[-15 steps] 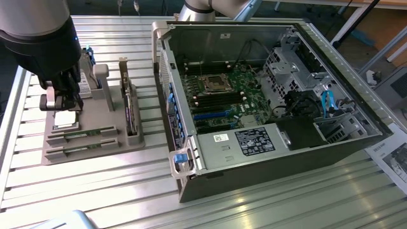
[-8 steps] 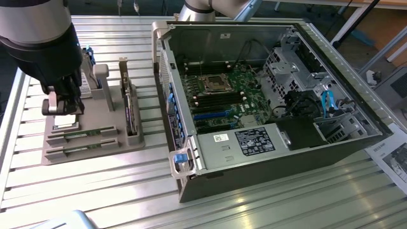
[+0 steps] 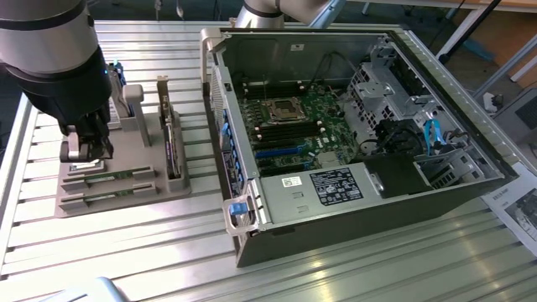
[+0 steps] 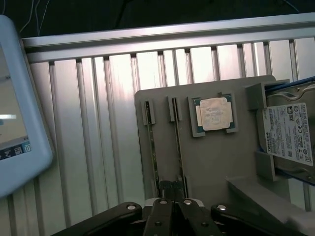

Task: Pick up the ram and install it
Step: 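Pick up the ram and move it above insertion slot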

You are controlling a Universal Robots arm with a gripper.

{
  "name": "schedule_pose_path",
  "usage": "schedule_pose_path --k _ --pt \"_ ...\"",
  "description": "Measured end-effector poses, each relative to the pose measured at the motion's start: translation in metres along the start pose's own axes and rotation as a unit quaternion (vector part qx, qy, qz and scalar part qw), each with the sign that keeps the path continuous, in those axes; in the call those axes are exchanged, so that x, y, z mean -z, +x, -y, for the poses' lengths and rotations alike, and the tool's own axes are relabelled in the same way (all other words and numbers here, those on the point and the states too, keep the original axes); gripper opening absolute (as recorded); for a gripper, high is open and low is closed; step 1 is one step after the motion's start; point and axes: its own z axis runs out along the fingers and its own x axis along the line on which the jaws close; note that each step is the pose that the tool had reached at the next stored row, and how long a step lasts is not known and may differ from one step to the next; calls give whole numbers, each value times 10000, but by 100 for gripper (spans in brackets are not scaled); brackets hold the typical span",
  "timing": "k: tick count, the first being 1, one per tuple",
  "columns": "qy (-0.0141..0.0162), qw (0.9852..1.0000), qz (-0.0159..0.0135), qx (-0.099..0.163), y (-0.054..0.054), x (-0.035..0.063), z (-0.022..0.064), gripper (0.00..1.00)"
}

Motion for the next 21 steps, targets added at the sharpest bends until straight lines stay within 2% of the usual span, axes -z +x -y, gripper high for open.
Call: schedule_pose_path --k 6,21 --pt "0 10000 0 5 18 -56 4 10" --pt "-1 10000 3 5 86 -59 10 10"
